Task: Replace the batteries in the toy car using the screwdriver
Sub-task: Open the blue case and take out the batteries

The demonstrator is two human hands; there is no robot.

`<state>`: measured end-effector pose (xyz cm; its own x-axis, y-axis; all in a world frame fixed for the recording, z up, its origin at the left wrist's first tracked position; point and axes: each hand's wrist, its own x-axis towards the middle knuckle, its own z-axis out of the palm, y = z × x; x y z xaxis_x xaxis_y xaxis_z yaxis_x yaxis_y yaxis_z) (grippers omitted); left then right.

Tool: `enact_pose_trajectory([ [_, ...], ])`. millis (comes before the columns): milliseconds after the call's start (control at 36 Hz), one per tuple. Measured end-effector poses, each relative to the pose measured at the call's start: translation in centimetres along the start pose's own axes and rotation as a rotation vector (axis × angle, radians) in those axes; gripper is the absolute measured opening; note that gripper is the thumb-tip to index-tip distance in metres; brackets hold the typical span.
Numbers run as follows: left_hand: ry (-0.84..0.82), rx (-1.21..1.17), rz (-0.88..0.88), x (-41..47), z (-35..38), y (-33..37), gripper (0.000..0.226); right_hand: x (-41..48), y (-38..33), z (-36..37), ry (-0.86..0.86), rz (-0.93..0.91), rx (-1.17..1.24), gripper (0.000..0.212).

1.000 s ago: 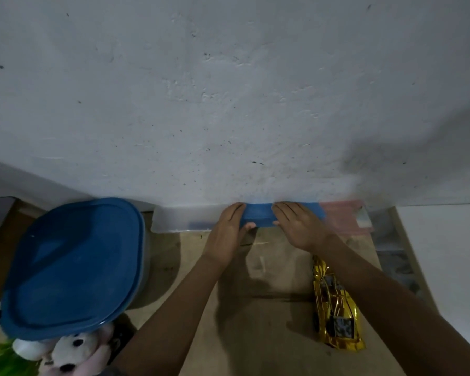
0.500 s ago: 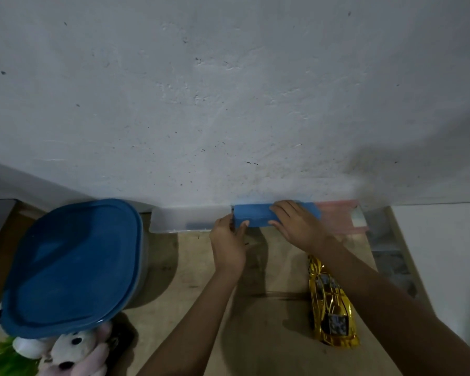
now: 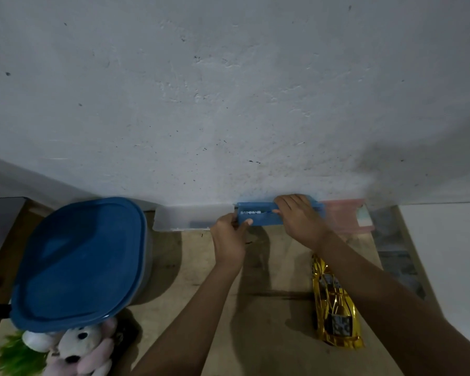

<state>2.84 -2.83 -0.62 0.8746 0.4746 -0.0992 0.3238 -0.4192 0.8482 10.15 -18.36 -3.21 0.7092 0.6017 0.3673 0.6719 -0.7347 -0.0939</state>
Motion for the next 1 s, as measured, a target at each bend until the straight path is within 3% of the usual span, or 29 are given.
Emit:
enact_pose_trajectory([
  [111, -0.001, 0.022, 0.02, 0.0, 0.0, -0.6, 0.014, 0.4, 0.2, -0.7, -0.028, 0.021, 0.054, 0.045],
  [194, -0.034, 0.074, 0.062, -0.1, -0.1, -0.8, 0.016, 0.5, 0.4, -1.2, -0.058, 0.036, -0.01, 0.033],
  [333, -0.072, 0.176, 0.201, -0.9, 0.2, -1.0, 0.037, 0.6, 0.5, -2.4, -0.003, 0.06, 0.044, 0.033],
  [472, -0.074, 0.287, 0.272, -1.5, 0.7, -1.8, 0.035, 1.0, 0.4, -3.0, 0.049, 0.122, -0.066, 0.025],
  [583, -0.076, 0.344, 0.294, -1.6, 0.8, -2.5, 0.032, 1.0, 0.6, -3.0, 0.108, 0.144, 0.135, 0.005],
  [667, -0.057, 0.346, 0.307, -1.8, 1.0, -2.9, 0.031, 0.4, 0.4, -3.3, 0.077, 0.162, 0.228, 0.001],
  [722, -0.041, 0.326, 0.304, -1.9, 1.1, -3.0, 0.031, -0.2, 0.4, -3.4, 0.072, 0.145, 0.247, 0.011],
  [917, -0.013, 0.229, 0.326, -2.0, 1.2, -3.8, 0.031, -1.9, 0.2, -2.8, -0.199, -0.04, 0.112, 0.031],
  [1000, -0.019, 0.219, 0.336, -2.0, 1.1, -4.1, 0.03, -1.8, -0.3, -2.1, -0.332, -0.06, 0.07, 0.029],
])
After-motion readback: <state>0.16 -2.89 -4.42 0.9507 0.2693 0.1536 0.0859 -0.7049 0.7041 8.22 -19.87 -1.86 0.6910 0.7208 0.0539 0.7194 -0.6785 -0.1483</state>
